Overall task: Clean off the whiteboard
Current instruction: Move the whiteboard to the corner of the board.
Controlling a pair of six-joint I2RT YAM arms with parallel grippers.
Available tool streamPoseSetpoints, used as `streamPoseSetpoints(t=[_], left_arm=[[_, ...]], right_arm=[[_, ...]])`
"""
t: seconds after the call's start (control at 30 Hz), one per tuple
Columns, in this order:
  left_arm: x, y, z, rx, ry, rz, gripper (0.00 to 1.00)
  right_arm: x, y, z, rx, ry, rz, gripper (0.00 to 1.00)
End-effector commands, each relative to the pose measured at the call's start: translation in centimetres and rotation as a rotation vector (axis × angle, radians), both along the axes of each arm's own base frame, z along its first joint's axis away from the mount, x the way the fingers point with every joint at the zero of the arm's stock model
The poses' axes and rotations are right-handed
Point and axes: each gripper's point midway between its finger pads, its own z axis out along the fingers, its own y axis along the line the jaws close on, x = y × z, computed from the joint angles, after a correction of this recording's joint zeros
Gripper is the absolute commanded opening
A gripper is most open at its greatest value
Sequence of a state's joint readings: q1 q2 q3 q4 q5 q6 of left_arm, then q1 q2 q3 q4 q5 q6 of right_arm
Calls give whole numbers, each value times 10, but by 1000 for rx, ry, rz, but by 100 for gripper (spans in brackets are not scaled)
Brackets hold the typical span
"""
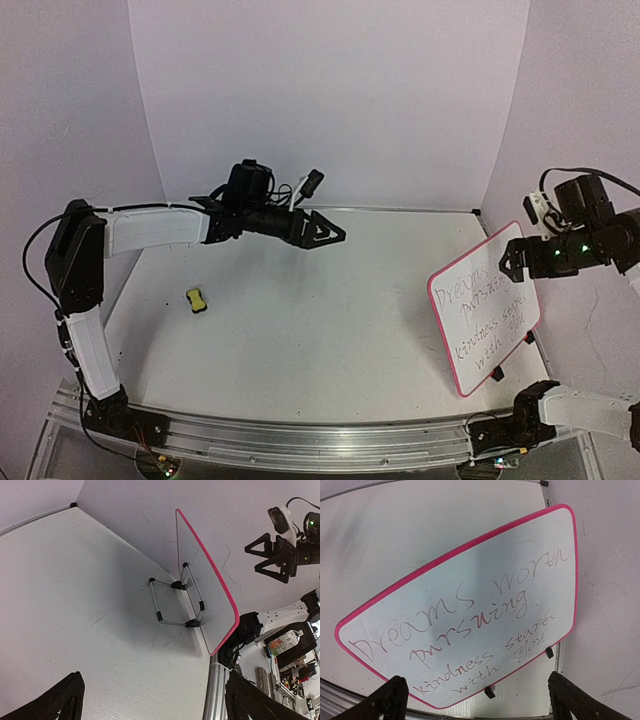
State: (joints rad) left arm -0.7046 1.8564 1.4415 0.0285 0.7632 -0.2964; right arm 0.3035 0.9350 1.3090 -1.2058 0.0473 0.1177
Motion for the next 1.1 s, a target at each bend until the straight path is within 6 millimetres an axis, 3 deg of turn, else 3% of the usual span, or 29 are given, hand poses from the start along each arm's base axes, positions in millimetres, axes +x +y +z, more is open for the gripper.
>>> streamPoseSetpoints(t=[0.0, 0.17, 0.33, 0.57, 0.9, 1.07], left_arm=[[-2, -31, 54, -161, -58, -57, 100], [-5, -65, 68, -209, -48, -76, 100], [-10, -93, 71, -239, -23, -81, 100], [-17, -125, 72, -265, 27, -88, 96], [-31, -157, 53, -201, -3, -60, 83], [-43, -173, 49, -170, -20, -78, 82]], right_arm=[[7, -24, 22, -32, -115, -154, 98], [9, -50, 33, -71, -206, -311, 98], [12, -58, 36, -9, -296, -421, 98], [18, -52, 25, 32, -274, -434, 98], [22, -41, 37, 72, -276, -378, 98], [28, -36, 44, 64, -270, -347, 98]])
